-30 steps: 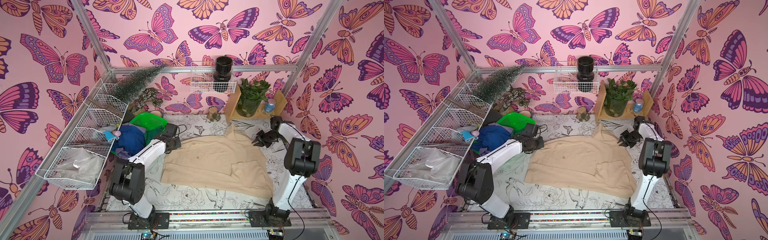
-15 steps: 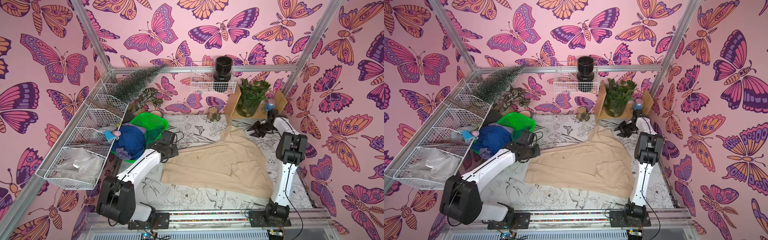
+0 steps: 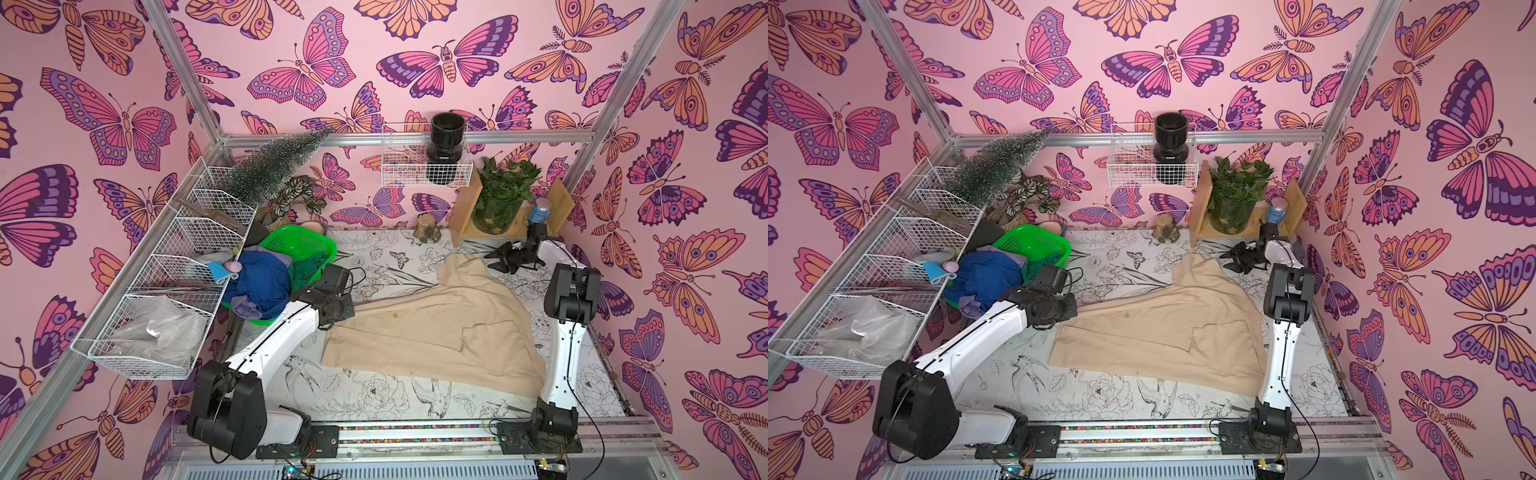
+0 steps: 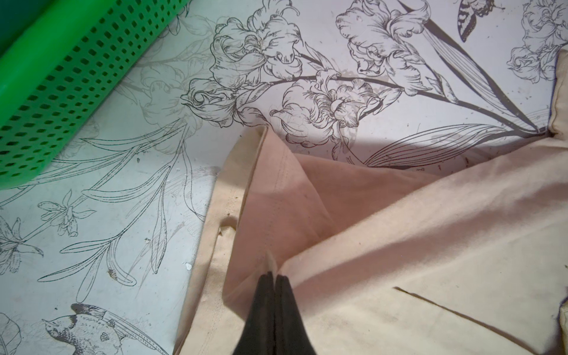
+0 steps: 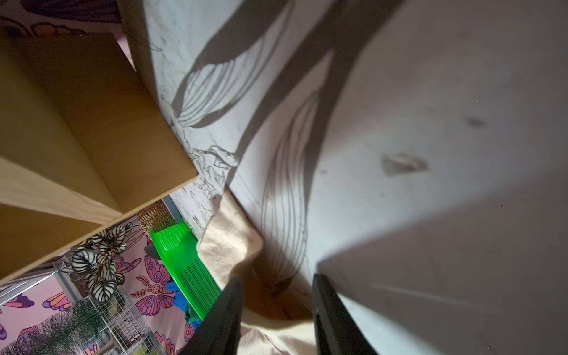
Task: Fold and stack t-shirts
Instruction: Fold the T-shirt.
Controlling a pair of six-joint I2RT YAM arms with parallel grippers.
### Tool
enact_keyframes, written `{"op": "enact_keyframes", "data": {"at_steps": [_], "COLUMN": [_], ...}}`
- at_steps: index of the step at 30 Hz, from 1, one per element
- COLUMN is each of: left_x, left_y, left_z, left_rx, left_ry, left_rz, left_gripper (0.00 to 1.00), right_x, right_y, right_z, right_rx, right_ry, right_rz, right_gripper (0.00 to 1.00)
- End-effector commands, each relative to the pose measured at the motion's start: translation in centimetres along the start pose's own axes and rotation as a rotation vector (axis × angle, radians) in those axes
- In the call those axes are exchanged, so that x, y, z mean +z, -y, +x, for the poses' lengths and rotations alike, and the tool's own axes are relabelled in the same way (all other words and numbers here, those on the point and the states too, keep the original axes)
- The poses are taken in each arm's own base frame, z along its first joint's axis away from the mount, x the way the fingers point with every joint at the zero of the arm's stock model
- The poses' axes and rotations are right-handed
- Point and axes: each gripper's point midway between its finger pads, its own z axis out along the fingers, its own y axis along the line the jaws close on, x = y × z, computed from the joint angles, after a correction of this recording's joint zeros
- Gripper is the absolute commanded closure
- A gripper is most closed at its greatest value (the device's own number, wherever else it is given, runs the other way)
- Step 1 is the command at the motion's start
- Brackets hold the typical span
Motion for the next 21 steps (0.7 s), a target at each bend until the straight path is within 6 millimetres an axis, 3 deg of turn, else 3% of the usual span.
{"op": "enact_keyframes", "data": {"at_steps": [1,11,12,14,15,21], "left_x": [-0.4,0.0,-0.1,-0.3,-0.4,-0.5], "left_y": [-0.7,0.6,0.9,1.2,1.4,1.9], "left_z": [0.8,1.3,1.2,1.2,1.1,1.2], "left_rx": [-0.001,0.011,0.014,0.016,0.018,0.023], "left_ry": [-0.016,-0.030,-0.029,-0.024,-0.022,-0.025], "left_rz": [-0.036,-0.025,-0.020,-0.012,-0.009,0.002], "left_gripper": [1.00,1.00,1.00,1.00,1.00,1.00], "right_x": [3.6,5.9,6.0,6.0,5.9,4.6], "right_y": [0.8,0.7,0.7,0.8,0.8,-0.2], "right_z": [1.0,3.4,3.4,3.6,3.7,4.7], "right_rx": [0.019,0.000,-0.001,-0.007,-0.012,-0.060], "right_ry": [-0.035,-0.089,-0.089,-0.090,-0.088,-0.067], "right_rz": [0.019,0.027,0.026,0.016,0.013,-0.016], "right_gripper": [0.59,0.61,0.65,0.90,0.98,1.00]}}
